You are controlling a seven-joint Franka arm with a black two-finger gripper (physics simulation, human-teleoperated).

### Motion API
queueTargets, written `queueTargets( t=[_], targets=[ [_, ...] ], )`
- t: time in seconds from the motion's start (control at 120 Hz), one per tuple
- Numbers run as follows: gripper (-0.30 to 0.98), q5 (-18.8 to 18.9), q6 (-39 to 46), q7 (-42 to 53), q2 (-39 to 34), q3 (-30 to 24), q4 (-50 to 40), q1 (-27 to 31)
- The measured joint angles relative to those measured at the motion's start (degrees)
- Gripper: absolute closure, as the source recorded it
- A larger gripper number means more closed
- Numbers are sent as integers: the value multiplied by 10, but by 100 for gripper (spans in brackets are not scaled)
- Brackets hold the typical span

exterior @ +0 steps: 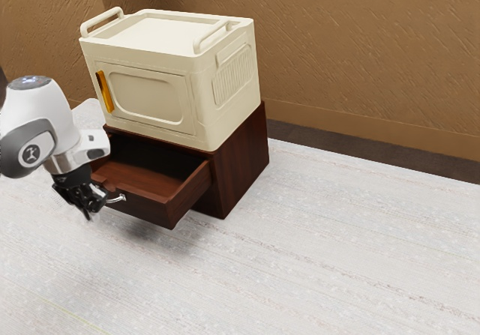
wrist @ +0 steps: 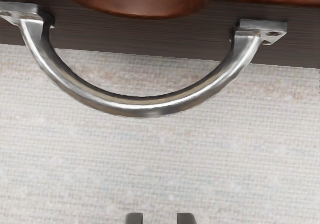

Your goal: Push the drawer handle with one arm to close the drawer

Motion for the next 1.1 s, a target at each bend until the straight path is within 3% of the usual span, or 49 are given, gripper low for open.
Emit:
queueTargets(
  t=[0.35, 1.1],
  targets=[
    [77, 41, 55, 1, 30, 41, 20, -30],
    [79, 14, 86, 0, 169, 41, 144, -56]
  ],
)
